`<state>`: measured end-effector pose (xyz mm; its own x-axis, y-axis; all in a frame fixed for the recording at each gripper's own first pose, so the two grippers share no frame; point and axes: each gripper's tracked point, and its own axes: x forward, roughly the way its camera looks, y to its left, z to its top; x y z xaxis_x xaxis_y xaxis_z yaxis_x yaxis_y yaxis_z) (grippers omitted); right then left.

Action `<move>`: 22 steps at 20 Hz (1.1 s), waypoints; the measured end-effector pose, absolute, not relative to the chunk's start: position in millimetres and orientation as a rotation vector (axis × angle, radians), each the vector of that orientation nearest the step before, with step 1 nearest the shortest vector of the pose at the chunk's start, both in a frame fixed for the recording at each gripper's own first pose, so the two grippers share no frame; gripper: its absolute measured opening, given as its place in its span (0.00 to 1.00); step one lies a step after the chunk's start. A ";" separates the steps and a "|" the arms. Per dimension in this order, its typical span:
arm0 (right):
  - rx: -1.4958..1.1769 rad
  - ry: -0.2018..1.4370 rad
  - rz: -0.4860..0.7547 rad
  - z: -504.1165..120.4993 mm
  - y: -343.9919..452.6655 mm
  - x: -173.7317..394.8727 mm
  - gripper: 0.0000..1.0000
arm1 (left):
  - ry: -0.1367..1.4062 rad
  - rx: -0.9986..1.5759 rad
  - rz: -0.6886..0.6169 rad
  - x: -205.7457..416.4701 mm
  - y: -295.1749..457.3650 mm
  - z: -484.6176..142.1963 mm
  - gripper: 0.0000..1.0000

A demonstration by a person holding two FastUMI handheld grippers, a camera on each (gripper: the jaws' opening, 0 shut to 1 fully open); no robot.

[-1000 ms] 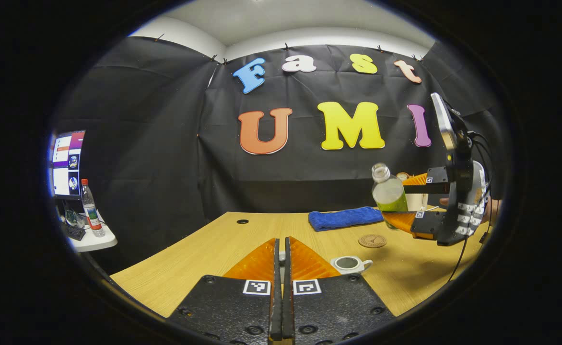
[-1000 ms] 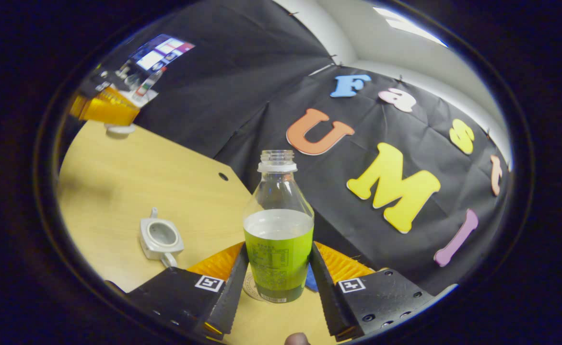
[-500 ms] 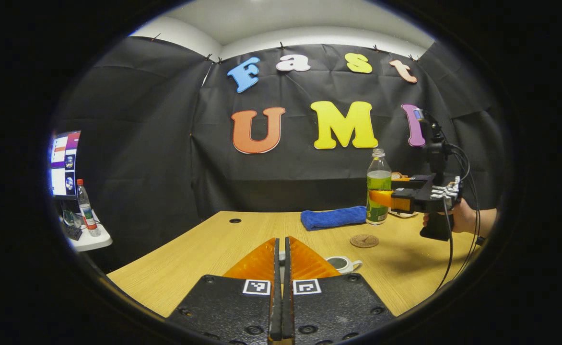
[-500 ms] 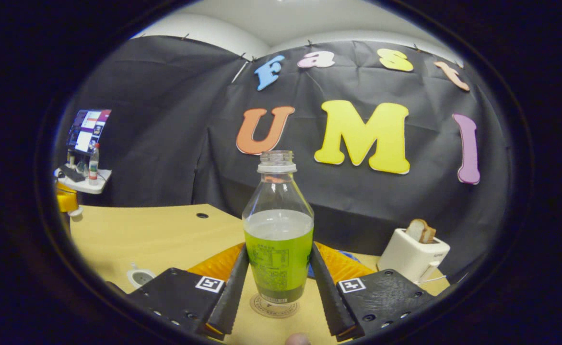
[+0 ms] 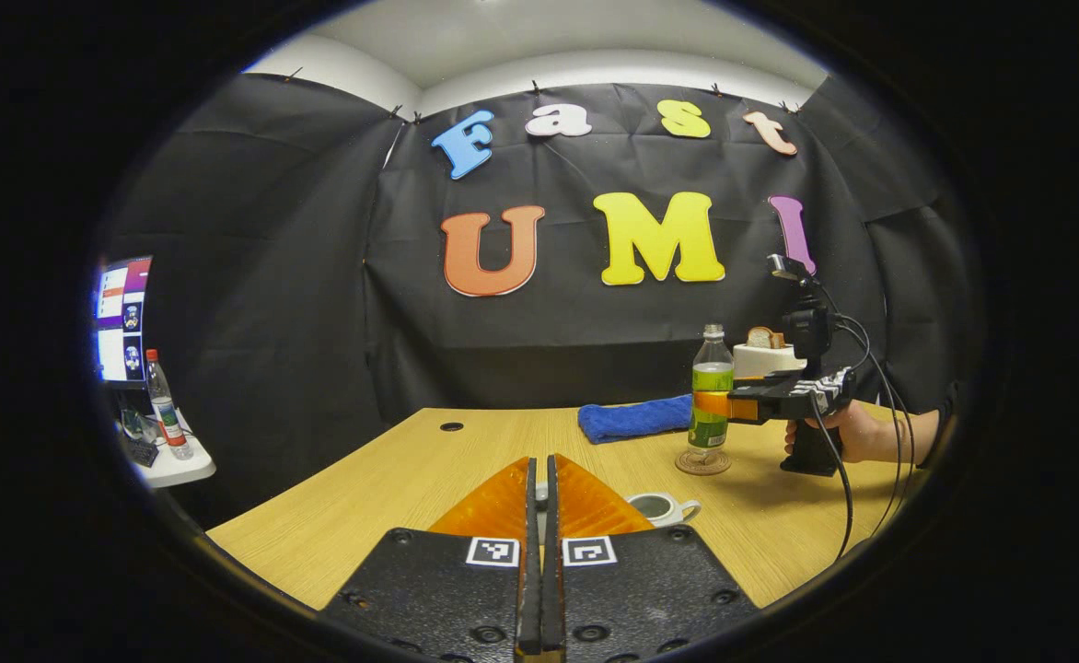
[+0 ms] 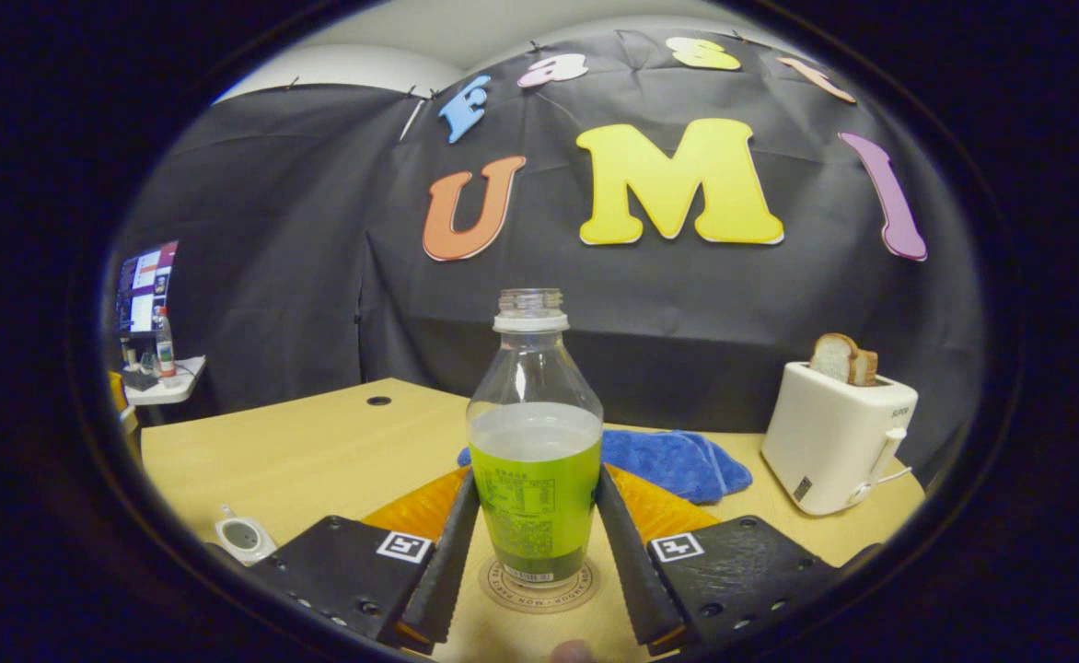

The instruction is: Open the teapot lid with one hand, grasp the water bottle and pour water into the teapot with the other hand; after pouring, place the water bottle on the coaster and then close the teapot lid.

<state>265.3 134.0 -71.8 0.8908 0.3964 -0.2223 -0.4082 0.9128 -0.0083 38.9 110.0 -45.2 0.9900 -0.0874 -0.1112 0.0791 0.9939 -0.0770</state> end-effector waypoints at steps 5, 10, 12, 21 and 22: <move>-0.057 0.238 0.403 -84.6 130.4 269.7 0.71 | 0.126 -0.071 -0.086 42.1 108.3 -51.7 0.03; -0.052 0.246 0.396 -88.2 129.3 270.5 0.73 | 0.130 -0.068 -0.090 42.2 104.7 -52.5 0.03; -0.040 0.243 0.390 -88.5 128.6 270.2 0.75 | 0.128 -0.064 -0.091 42.9 103.9 -52.4 0.03; 0.028 0.231 0.359 -57.0 103.3 223.3 0.95 | 0.119 -0.100 -0.133 52.9 78.1 -54.6 0.03; 0.021 0.224 0.337 -53.1 92.0 212.3 0.95 | 0.116 -0.105 -0.153 56.1 70.5 -54.2 0.03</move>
<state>212.3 92.0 -53.1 0.9192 0.3304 -0.2141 -0.3258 0.9437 0.0575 56.1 70.5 -54.2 0.9817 -0.1576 -0.1072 0.1455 0.9829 -0.1126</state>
